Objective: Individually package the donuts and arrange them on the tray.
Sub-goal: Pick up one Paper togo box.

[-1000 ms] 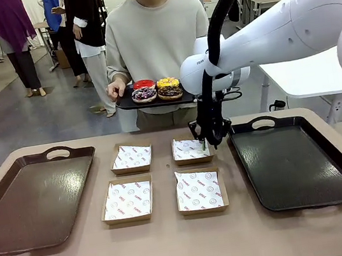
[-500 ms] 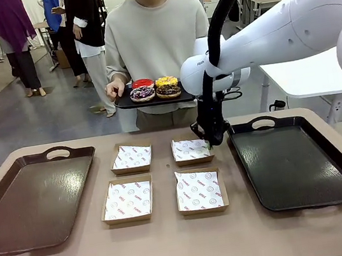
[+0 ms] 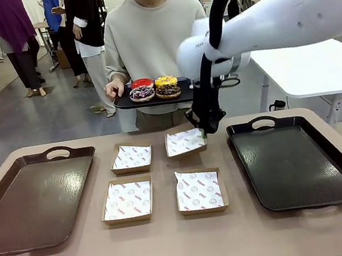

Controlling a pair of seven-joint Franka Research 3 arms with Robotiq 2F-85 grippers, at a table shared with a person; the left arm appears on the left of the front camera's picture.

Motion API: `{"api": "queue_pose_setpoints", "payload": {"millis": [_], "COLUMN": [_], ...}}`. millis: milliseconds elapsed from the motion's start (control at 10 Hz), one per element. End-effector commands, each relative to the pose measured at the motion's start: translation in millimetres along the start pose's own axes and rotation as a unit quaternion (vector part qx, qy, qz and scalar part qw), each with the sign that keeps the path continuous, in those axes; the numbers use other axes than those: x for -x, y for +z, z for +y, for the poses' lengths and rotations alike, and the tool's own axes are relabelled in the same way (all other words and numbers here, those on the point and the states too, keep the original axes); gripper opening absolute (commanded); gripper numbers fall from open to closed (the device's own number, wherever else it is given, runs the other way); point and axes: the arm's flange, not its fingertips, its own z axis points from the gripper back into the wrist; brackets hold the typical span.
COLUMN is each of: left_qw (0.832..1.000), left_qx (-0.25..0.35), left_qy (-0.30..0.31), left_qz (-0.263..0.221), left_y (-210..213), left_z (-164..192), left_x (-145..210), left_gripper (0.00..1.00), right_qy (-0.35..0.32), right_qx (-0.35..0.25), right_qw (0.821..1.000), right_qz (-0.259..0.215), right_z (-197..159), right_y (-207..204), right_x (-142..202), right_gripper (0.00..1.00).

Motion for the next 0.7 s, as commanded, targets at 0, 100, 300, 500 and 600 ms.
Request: {"api": "queue_pose_setpoints", "payload": {"millis": [0, 100, 300, 500, 600], "left_qw": [1.0, 1.0, 1.0, 1.0, 1.0], "left_qx": [0.006, 0.006, 0.006, 0.006, 0.006], "left_qy": [-0.002, -0.002, -0.002, -0.002, -0.002], "left_qz": [-0.004, -0.004, -0.004, -0.004, -0.004], "left_y": [0.1, 0.1, 0.1, 0.1, 0.1], "left_z": [-1.4, -1.4, -1.4, -1.4, -1.4], "left_x": [-0.9, -0.9, -0.9, -0.9, -0.9], "left_gripper": [1.0, 1.0, 1.0, 1.0, 1.0], "right_qy": [-0.01, -0.013, -0.013, -0.021, -0.032], "right_qx": [-0.007, -0.007, 0.005, 0.014, 0.011], "right_qw": [1.0, 1.0, 1.0, 1.0, 0.999], "right_qz": [-0.009, -0.011, -0.007, -0.001, 0.001], "right_z": [3.2, 3.8, 8.0, 9.7, 7.5], "right_y": [42.9, 58.9, 88.3, 114.3, 120.1], "right_x": [20.4, 19.5, 15.5, 0.5, -9.6], "right_gripper": [0.0, 0.0, 0.0, 0.0, 0.0]}}
